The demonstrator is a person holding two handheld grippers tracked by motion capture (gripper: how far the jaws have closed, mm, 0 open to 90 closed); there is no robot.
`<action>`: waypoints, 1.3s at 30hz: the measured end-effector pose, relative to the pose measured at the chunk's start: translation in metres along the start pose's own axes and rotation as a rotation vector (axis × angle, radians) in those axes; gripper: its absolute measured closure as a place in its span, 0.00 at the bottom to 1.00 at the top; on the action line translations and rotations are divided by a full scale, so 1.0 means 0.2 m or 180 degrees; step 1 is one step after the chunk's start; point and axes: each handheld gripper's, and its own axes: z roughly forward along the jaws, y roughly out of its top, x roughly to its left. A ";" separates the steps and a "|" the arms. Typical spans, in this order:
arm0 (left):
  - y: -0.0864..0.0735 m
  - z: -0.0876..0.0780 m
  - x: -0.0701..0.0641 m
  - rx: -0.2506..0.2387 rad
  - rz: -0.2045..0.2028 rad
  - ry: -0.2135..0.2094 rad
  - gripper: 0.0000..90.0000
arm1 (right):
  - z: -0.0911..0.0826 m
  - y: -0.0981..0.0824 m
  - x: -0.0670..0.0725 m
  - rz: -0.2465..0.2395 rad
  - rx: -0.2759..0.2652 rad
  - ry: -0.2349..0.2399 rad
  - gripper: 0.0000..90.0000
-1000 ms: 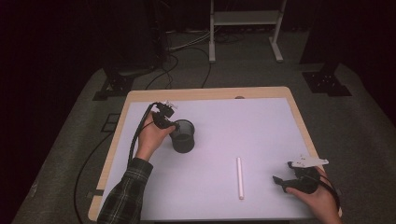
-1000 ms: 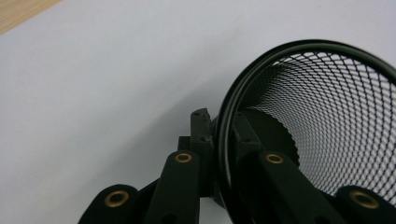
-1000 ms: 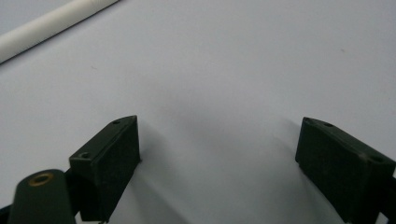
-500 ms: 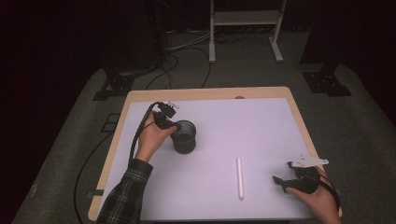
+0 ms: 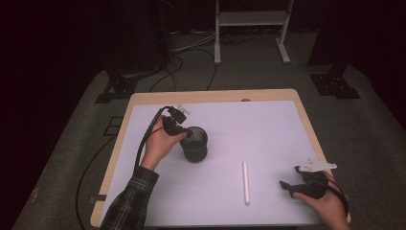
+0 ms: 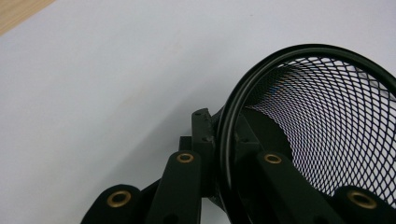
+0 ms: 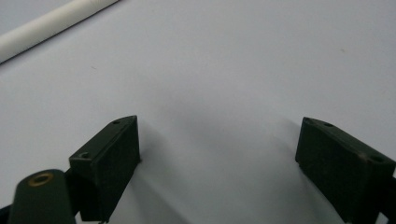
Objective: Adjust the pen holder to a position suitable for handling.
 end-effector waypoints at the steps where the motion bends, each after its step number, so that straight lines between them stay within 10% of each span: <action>1: 0.00 0.00 -0.01 -0.0006 0.0020 -0.0001 0.93 | 0.00 0.00 0.00 0.0001 0.0000 0.0000 0.14; 39: 0.10 0.20 -0.32 0.0177 0.0378 -0.0388 0.93 | 0.00 0.00 0.00 0.0004 0.0002 0.0002 0.14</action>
